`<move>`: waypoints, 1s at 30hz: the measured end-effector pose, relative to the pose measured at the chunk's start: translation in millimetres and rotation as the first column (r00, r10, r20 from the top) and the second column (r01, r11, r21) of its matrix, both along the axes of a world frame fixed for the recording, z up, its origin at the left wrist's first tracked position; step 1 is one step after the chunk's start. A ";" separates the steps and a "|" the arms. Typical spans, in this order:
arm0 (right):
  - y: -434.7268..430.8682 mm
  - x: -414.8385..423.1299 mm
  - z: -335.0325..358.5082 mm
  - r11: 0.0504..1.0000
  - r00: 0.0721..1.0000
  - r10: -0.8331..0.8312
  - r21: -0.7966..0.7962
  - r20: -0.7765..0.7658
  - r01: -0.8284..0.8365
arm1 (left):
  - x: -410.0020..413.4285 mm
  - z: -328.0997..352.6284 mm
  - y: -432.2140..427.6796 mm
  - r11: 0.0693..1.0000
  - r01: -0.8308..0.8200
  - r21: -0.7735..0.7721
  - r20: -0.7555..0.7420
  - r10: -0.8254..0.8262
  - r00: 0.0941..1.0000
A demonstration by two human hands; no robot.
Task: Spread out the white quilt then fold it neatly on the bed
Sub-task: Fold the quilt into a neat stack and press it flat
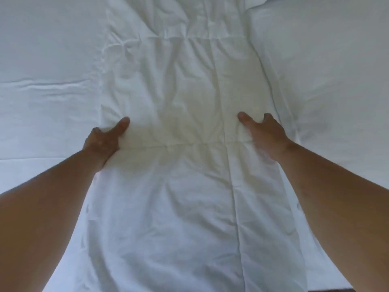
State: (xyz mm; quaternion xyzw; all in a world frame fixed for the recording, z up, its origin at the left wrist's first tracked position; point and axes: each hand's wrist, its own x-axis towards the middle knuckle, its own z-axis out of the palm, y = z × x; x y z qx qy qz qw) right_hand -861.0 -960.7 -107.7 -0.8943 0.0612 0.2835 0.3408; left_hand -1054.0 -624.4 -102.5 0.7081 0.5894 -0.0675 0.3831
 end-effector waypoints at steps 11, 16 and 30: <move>-19.4 0.7 -55.3 0.984 0.990 0.078 -0.170 0.114 -0.058 | -8.3 -17.8 -7.1 0.978 0.063 0.199 -0.166 -0.029 0.986; -52.1 -43.4 -13.6 0.995 0.996 0.082 0.066 -0.042 -0.080 | -55.0 -32.4 17.2 0.981 -0.054 -0.184 -0.113 0.034 0.993; -204.4 -282.6 6.8 0.937 0.606 0.087 0.271 -0.791 0.219 | -327.0 14.9 -136.6 0.501 -0.135 -0.855 -0.020 0.228 0.973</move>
